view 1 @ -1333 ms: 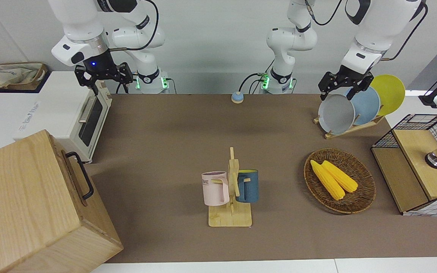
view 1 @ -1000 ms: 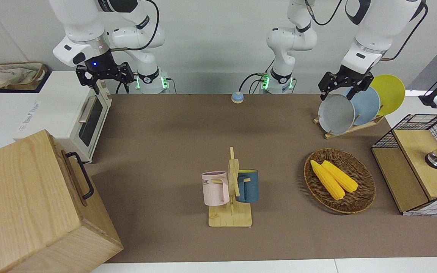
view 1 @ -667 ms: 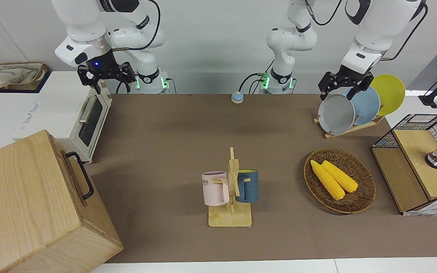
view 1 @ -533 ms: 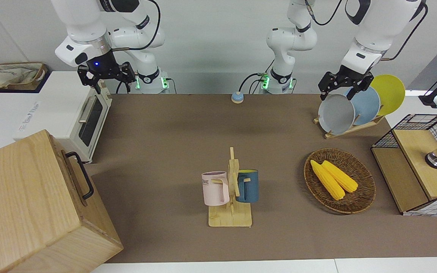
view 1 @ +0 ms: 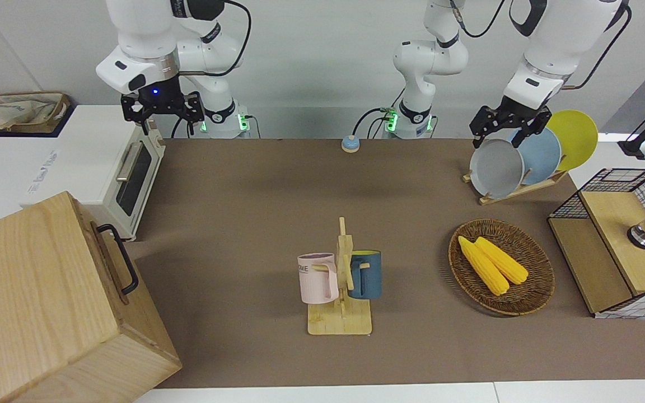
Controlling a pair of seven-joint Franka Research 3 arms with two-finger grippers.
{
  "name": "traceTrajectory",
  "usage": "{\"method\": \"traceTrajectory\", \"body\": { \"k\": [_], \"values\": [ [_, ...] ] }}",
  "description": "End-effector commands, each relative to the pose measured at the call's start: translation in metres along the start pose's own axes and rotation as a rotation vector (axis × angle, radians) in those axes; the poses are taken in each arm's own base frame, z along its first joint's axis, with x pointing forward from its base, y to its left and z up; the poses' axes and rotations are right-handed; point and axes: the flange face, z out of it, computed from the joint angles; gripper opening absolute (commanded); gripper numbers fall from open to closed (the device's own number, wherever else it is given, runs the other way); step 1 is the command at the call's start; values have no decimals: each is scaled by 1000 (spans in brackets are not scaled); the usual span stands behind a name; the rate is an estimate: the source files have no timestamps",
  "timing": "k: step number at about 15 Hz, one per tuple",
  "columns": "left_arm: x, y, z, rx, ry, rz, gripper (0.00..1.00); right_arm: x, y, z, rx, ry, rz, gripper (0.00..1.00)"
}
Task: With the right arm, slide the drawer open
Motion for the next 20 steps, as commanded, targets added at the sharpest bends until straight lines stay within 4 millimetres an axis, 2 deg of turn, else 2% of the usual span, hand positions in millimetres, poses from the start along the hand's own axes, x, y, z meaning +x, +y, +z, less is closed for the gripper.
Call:
{"method": "traceTrajectory", "body": {
  "k": [1,7,9,16,20],
  "values": [
    [-4,-1,-5,12,-2,3,995,4,-17,1,-92,-11,30,987],
    [-4,-2,-4,12,-3,2,995,17,-78,24,-411,-39,-98,983],
    [-4,-2,-4,12,-3,2,998,18,-92,33,-498,-25,-85,981],
    [-4,-2,-4,12,-3,2,995,44,-112,62,-727,-1,-121,979],
    [-4,-2,-4,12,-3,2,995,59,-136,87,-826,38,-90,981]
  ]
}}
